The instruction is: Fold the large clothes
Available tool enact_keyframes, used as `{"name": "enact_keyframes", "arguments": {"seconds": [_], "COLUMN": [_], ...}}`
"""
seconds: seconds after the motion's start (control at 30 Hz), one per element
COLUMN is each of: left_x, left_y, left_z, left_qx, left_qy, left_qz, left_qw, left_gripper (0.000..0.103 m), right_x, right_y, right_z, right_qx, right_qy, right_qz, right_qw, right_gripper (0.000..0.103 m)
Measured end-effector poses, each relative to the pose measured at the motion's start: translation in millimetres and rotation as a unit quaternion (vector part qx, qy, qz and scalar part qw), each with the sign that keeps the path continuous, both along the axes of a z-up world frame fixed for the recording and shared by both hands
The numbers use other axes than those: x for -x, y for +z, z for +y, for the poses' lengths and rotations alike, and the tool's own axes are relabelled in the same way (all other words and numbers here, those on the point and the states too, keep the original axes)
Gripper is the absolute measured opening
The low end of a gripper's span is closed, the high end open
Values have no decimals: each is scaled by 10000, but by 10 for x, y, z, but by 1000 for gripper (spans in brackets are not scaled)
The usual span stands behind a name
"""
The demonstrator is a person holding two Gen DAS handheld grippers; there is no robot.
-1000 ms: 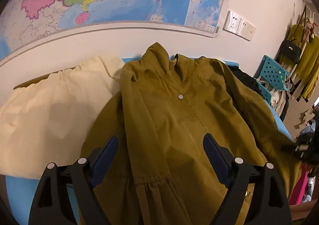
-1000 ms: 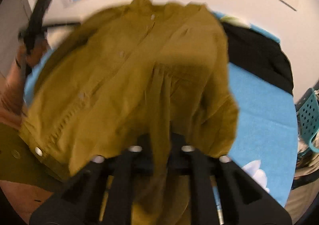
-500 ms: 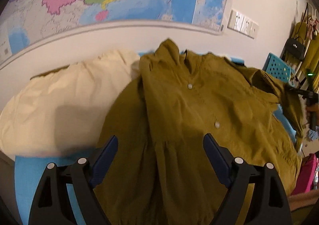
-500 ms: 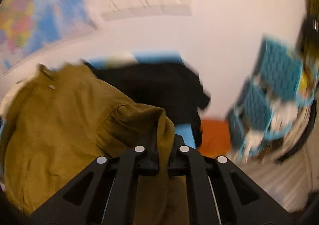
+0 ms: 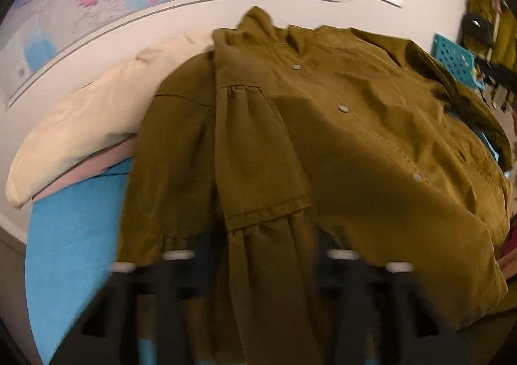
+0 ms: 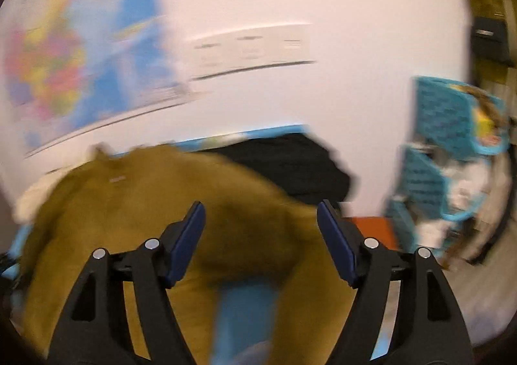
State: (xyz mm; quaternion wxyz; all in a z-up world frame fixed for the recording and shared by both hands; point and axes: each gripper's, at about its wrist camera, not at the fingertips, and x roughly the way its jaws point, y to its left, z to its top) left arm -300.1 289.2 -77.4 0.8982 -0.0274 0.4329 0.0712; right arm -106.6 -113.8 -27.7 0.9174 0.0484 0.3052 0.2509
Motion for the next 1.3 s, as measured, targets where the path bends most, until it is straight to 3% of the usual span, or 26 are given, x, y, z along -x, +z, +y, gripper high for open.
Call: {"name": "enact_keyframes", "arguments": {"seconds": [0.07, 0.23, 0.33, 0.4, 0.43, 0.5, 0.57, 0.6, 0.67, 0.73, 0.77, 0.8, 0.87, 0.93, 1.03, 1.2, 1.3], "left_x": [51, 216, 249, 192, 126, -77, -239, -273, -275, -128, -12, 137, 405, 628, 870, 1030, 1132], "left_y": [153, 936, 1355, 1494, 1478, 1220, 877, 758, 511, 465, 513, 608, 746, 826, 723, 323, 191], "left_z": [102, 363, 512, 559, 554, 596, 730, 779, 915, 977, 960, 903, 840, 773, 668, 556, 467], "left_qx": [173, -469, -1203, -1764, -2223, -3113, -3349, -3344, -2937, -1956, -1496, -911, 19, 513, 921, 1494, 1644], "left_qy": [188, 711, 1086, 1333, 1409, 1722, 1953, 2000, 2104, 2040, 1814, 1467, 847, 512, 90, -159, -355], "left_qz": [-137, -719, -873, -761, -626, -65, 464, 598, 774, 586, 348, -58, -741, -1082, -1218, -953, -956], "left_qw": [9996, 9938, 9829, 9723, 9627, 9346, 9206, 9190, 9292, 9574, 9713, 9850, 9937, 9915, 9882, 9840, 9811], "left_gripper": [14, 13, 12, 12, 14, 21, 26, 30, 40, 55, 60, 72, 80, 81, 82, 84, 92], "right_x": [115, 216, 235, 251, 245, 257, 251, 249, 227, 232, 236, 244, 276, 336, 501, 724, 818], "right_y": [-74, -327, -406, -479, -516, -583, -626, -647, -672, -681, -678, -683, -685, -694, -711, -782, -782], "right_z": [192, 618, 761, 868, 902, 962, 987, 976, 922, 831, 769, 708, 590, 484, 426, 357, 375], "right_qx": [-102, -37, -37, -24, -18, 37, 53, 42, 5, -40, -74, -110, -208, -423, -434, -519, -626], "right_qy": [558, 1340, 1475, 1536, 1553, 1576, 1528, 1525, 1416, 1314, 1255, 1202, 1144, 1177, 1277, 1293, 1344], "right_qz": [149, 513, 647, 734, 766, 789, 827, 844, 908, 949, 956, 964, 982, 1036, 1033, 1092, 1062], "right_qw": [9983, 9896, 9869, 9854, 9849, 9843, 9848, 9847, 9858, 9868, 9874, 9880, 9883, 9867, 9855, 9842, 9832], "right_gripper": [69, 67, 67, 67, 67, 67, 67, 67, 67, 68, 70, 71, 73, 74, 75, 80, 80]}}
